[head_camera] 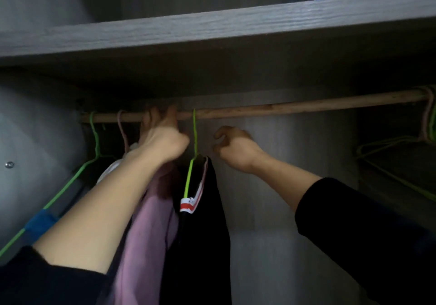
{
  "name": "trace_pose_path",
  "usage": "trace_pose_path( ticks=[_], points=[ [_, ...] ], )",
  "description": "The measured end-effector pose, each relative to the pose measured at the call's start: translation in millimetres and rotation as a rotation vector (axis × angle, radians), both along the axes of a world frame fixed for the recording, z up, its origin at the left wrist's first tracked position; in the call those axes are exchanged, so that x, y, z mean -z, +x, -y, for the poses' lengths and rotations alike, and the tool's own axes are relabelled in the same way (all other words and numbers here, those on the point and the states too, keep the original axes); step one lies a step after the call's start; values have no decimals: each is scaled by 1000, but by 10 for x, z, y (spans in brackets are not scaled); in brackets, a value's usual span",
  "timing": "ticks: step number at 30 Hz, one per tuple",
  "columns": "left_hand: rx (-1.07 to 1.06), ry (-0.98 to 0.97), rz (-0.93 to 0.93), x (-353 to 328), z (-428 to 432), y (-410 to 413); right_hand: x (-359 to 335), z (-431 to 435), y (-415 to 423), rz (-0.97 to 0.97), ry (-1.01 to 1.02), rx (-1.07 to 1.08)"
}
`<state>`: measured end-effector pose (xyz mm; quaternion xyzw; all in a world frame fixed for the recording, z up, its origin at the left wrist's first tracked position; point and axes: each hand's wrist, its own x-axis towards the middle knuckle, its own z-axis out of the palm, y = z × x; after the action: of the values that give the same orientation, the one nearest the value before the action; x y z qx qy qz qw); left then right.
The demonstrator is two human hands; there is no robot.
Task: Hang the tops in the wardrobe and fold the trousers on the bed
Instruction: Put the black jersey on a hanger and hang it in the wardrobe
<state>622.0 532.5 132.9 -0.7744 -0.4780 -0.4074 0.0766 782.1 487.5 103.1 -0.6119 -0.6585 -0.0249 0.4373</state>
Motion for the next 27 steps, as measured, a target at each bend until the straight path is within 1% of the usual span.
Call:
trace_pose_path(
  ticks=[3, 8, 12, 15, 18, 21, 27],
  points=[
    [63, 43, -50, -114, 174, 383, 5, 236, 330, 73, 23, 91],
    [200, 101, -136, -231, 357, 1143, -17, 767, 907, 185, 74, 304],
    [297, 165, -223, -152, 520, 1730, 56, 1226, 1329, 217, 35, 473],
    [333, 233, -260, -86, 623, 2072, 131, 1533, 1641, 322, 3, 602],
    [322, 278, -235, -55, 662, 2283, 128, 1778, 1897, 452, -10, 757],
    [283, 381, -183, 37, 617, 2374, 104, 1939, 2074, 509, -53, 882],
    [315, 522, -85, 161, 444, 2447, 174, 1959, 2336, 653, -220, 1076]
  ],
)
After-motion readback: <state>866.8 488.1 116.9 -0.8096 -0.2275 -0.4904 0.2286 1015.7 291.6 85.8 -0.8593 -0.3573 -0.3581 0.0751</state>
